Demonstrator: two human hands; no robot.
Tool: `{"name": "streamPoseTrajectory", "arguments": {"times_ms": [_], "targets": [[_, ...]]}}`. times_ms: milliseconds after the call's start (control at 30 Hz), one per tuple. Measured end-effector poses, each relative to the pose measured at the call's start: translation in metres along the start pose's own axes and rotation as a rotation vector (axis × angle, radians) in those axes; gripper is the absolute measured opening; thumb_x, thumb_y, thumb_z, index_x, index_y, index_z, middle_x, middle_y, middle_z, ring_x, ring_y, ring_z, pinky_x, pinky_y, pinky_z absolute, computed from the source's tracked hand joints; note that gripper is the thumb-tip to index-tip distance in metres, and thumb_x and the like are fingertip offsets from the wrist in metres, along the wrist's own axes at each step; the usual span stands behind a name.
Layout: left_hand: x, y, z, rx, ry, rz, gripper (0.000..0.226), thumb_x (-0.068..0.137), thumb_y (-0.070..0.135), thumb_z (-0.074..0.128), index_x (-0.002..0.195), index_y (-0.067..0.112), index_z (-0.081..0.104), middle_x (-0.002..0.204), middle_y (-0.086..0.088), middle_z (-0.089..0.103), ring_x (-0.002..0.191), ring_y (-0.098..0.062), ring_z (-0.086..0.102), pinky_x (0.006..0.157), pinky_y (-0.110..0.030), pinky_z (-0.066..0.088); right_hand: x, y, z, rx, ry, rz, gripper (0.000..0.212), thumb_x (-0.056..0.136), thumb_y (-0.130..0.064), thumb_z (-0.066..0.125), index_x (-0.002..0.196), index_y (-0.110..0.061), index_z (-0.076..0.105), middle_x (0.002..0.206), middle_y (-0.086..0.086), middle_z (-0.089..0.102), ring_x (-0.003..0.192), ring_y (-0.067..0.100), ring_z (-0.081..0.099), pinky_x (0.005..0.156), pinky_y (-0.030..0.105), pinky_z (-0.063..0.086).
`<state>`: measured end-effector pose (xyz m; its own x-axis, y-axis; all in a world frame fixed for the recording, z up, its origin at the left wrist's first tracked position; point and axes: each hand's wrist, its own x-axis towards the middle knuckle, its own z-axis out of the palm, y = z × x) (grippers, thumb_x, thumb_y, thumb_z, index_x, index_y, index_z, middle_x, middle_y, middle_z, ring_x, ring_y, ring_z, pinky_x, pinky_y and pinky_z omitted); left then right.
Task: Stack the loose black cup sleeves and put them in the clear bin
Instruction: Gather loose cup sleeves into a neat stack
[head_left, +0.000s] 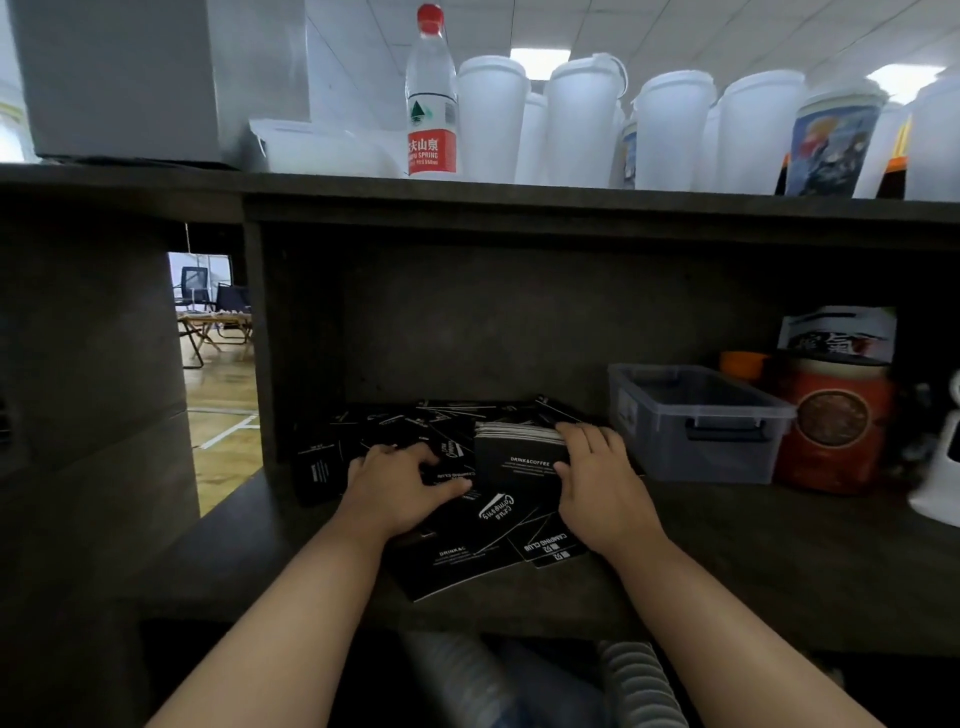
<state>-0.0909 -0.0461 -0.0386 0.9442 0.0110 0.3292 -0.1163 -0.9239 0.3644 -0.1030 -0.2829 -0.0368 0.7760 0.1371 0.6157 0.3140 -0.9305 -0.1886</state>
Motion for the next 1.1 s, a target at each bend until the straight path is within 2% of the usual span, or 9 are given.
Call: {"name": "streamPoseTrajectory", "arguments": {"times_ms": [167, 267, 333, 433, 500, 667, 767, 967, 1100], "targets": [[-0.002, 0.001, 0.0, 0.018, 0.037, -0.015, 0.054, 0.092, 0.061, 0.046, 0.138, 0.033, 0.041, 0.137, 0.0, 0.054, 0.133, -0.023, 0.036, 0.107, -0.04, 0.024, -0.001, 0.003, -0.005, 0.156, 0.111, 0.079, 0.043, 0.096, -0.016, 0.051, 0.137, -0.017, 0.043, 0.132, 0.002, 0.044, 0.123, 0.018, 0.031, 0.095, 0.031, 0.04], [-0.001, -0.001, 0.0, 0.067, 0.175, -0.099, 0.039, 0.1, 0.043, 0.04, 0.134, 0.024, 0.045, 0.134, -0.004, 0.056, 0.127, -0.026, 0.041, 0.103, -0.041, 0.028, 0.0, 0.006, -0.009, 0.149, 0.209, 0.166, 0.042, 0.094, -0.013, 0.052, 0.135, -0.016, 0.045, 0.13, 0.004, 0.045, 0.122, 0.02, 0.031, 0.085, 0.032, 0.043], [0.0, -0.002, -0.002, 0.029, 0.213, -0.102, 0.044, 0.098, 0.048, 0.042, 0.135, 0.022, 0.047, 0.135, -0.004, 0.055, 0.127, -0.026, 0.041, 0.103, -0.041, 0.029, 0.002, 0.008, -0.01, 0.138, 0.2, 0.203, 0.042, 0.095, -0.015, 0.052, 0.136, -0.016, 0.044, 0.132, 0.004, 0.043, 0.124, 0.021, 0.03, 0.085, 0.033, 0.043], [-0.001, -0.002, -0.001, -0.004, 0.05, 0.018, 0.067, 0.089, 0.065, 0.048, 0.146, 0.033, 0.036, 0.15, 0.003, 0.041, 0.139, -0.023, 0.026, 0.111, -0.041, 0.019, 0.002, 0.008, -0.005, 0.098, 0.108, 0.187, 0.042, 0.097, -0.018, 0.05, 0.138, -0.017, 0.043, 0.133, 0.004, 0.04, 0.125, 0.021, 0.028, 0.087, 0.038, 0.047], [0.0, -0.002, 0.0, 0.038, -0.05, 0.035, 0.068, 0.086, 0.073, 0.043, 0.146, 0.041, 0.036, 0.158, 0.009, 0.028, 0.144, -0.021, 0.017, 0.113, -0.042, 0.013, 0.002, 0.009, -0.004, 0.118, 0.087, 0.201, 0.042, 0.097, -0.021, 0.05, 0.138, -0.02, 0.044, 0.135, 0.005, 0.038, 0.127, 0.022, 0.027, 0.09, 0.039, 0.046], [0.001, -0.002, -0.001, 0.087, 0.039, -0.117, 0.068, 0.082, 0.079, 0.042, 0.132, 0.035, 0.054, 0.139, 0.002, 0.054, 0.137, -0.026, 0.03, 0.107, -0.042, 0.022, 0.001, 0.013, -0.009, 0.338, 0.064, 0.276, 0.04, 0.095, -0.024, 0.055, 0.134, -0.028, 0.048, 0.134, 0.007, 0.041, 0.118, 0.024, 0.048, 0.094, 0.031, 0.04], [0.002, -0.004, -0.002, 0.099, 0.112, -0.206, 0.065, 0.082, 0.075, 0.048, 0.127, 0.029, 0.055, 0.126, -0.003, 0.061, 0.128, -0.028, 0.04, 0.102, -0.041, 0.029, 0.0, 0.014, -0.012, 0.413, 0.096, 0.27, 0.038, 0.095, -0.021, 0.057, 0.131, -0.027, 0.051, 0.128, 0.006, 0.045, 0.109, 0.017, 0.048, 0.091, 0.023, 0.034], [0.006, -0.009, -0.002, -0.075, 0.177, -0.217, 0.051, 0.087, 0.046, 0.064, 0.131, 0.026, 0.048, 0.123, -0.005, 0.058, 0.121, -0.028, 0.05, 0.102, -0.042, 0.033, 0.0, 0.011, -0.013, 0.46, 0.102, 0.224, 0.037, 0.094, -0.021, 0.058, 0.13, -0.028, 0.052, 0.119, -0.001, 0.044, 0.102, 0.01, 0.044, 0.091, 0.024, 0.035], [0.002, -0.01, -0.007, -0.474, 0.393, -0.078, 0.058, 0.088, -0.001, 0.058, 0.138, 0.018, 0.037, 0.122, -0.011, 0.055, 0.11, -0.026, 0.056, 0.089, -0.032, 0.043, 0.0, 0.011, -0.009, 0.458, 0.036, 0.2, 0.037, 0.093, -0.021, 0.059, 0.129, -0.027, 0.054, 0.121, 0.0, 0.046, 0.11, 0.015, 0.049, 0.093, 0.024, 0.035]]}}
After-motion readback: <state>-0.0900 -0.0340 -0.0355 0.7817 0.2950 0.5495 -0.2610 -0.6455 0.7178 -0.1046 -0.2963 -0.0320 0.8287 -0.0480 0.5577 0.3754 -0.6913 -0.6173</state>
